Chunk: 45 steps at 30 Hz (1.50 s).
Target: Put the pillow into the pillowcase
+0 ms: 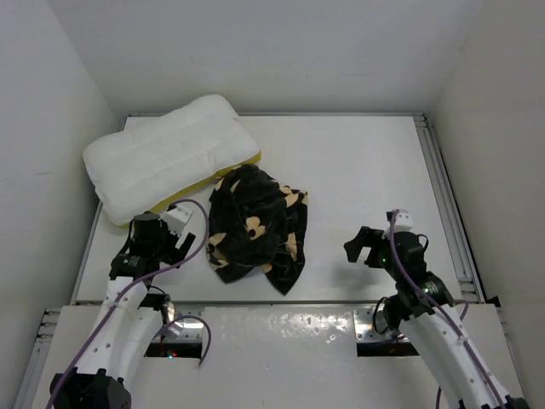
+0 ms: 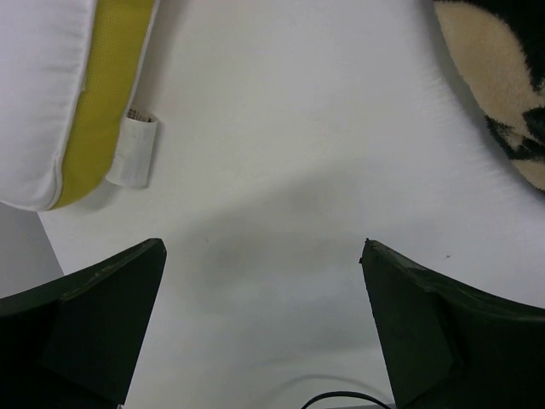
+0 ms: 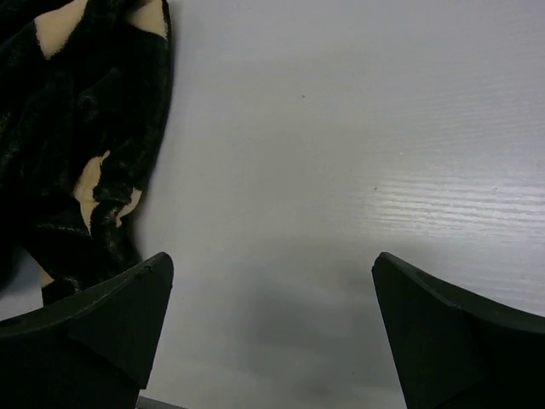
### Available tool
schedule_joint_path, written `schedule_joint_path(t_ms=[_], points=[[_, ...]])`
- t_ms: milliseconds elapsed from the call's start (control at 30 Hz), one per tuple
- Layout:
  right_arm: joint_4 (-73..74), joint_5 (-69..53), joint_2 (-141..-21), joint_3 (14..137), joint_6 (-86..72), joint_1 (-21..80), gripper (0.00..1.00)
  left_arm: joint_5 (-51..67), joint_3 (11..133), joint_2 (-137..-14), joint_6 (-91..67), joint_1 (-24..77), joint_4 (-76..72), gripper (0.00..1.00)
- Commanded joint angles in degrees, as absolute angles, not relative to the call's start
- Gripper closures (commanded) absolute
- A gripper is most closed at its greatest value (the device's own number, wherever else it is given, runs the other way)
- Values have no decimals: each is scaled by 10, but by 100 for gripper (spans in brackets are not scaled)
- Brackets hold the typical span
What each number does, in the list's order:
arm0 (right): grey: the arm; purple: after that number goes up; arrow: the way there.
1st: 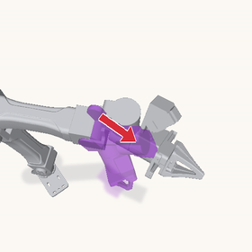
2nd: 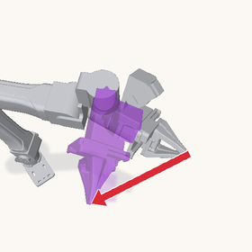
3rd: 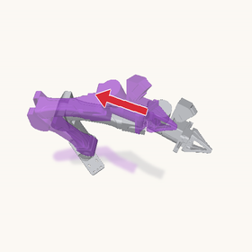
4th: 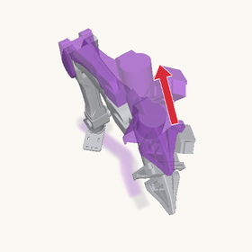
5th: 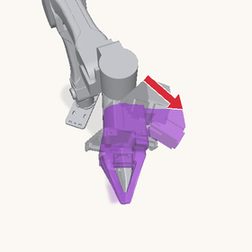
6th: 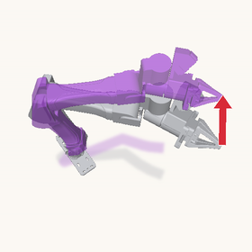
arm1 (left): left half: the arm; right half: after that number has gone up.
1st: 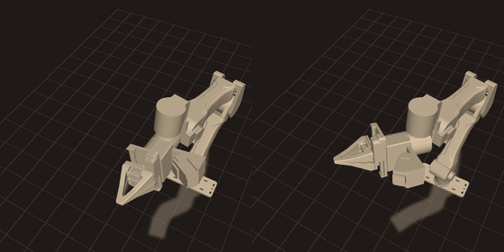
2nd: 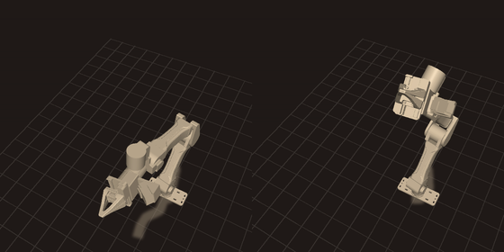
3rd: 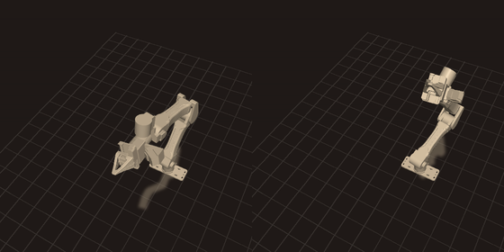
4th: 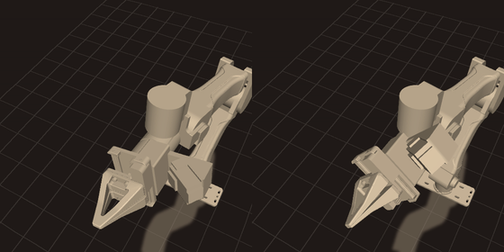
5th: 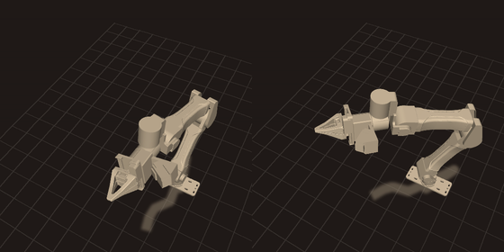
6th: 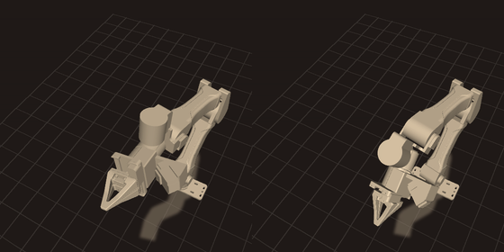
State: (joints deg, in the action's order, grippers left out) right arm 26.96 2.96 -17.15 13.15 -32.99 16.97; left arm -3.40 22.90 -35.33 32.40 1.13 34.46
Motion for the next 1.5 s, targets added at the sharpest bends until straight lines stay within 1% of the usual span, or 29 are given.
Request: schedule_joint_path(t_ms=[0,67,133,167,200,267,333,400,433,467,500,533,567,600,633,667,700,767,800,967,1067,1133,1200,1233,1267,1333,1367,1400,1467], points=[[209,3,-215,167,-302,167,1,-62,235,-349,295,5,307,0],[181,-21,-261,216,-271,168,1,-73,242,-355,288,5,300,0],[157,-34,-360,270,-245,173,1,-72,263,-368,280,5,300,0],[156,-40,-400,335,-223,178,1,-72,273,-375,280,5,302,0],[165,-36,-485,372,-209,186,1,-70,286,-381,280,5,302,0],[185,-12,-567,476,-166,233,1,-63,330,-402,276,4,316,0],[216,13,-678,532,-145,267,1,-52,379,-423,285,6,343,0],[202,-28,-756,577,-153,266,4,-20,414,-442,321,7,381,0],[187,-52,-775,577,-157,267,12,17,440,-446,340,9,394,2],[146,-80,-792,576,-163,266,33,41,453,-453,367,14,409,10],[126,-109,-824,574,-170,270,57,70,467,-459,441,20,453,39],[107,-116,-838,571,-182,272,79,117,480,-464,473,29,470,50],[66,-123,-852,565,-204,272,78,126,503,-472,489,53,484,57],[49,-123,-866,561,-212,272,73,127,515,-498,496,68,493,59],[34,-111,-890,556,-221,270,33,108,525,-516,488,85,502,48],[8,-104,-902,555,-233,267,24,94,542,-559,476,120,505,35],[4,-98,-914,554,-236,266,17,77,548,-583,451,139,505,16],[-31,-77,-947,559,-240,265,8,42,573,-634,428,202,505,0],[-36,-74,-961,569,-240,261,8,41,585,-681,403,217,491,0],[-69,-66,-1033,579,-279,250,8,80,668,-829,308,256,404,0],[-92,-68,-1057,577,-300,241,13,109,677,-881,285,267,370,0],[-99,-83,-1081,582,-304,243,26,109,663,-907,278,273,339,0],[-114,-94,-1089,583,-314,246,44,108,627,-919,272,279,317,0],[-122,-98,-1085,577,-321,244,66,112,614,-924,266,279,309,2],[-138,-100,-1080,573,-323,243,78,120,612,-935,267,277,310,20],[-153,-94,-1048,554,-330,224,100,156,627,-946,278,269,338,50],[-163,-87,-1032,544,-333,214,100,163,640,-955,286,265,354,66],[-165,-67,-993,529,-338,192,100,163,673,-961,300,258,383,100],[-157,-38,-947,515,-340,161,100,152,715,-964,314,240,404,100]])
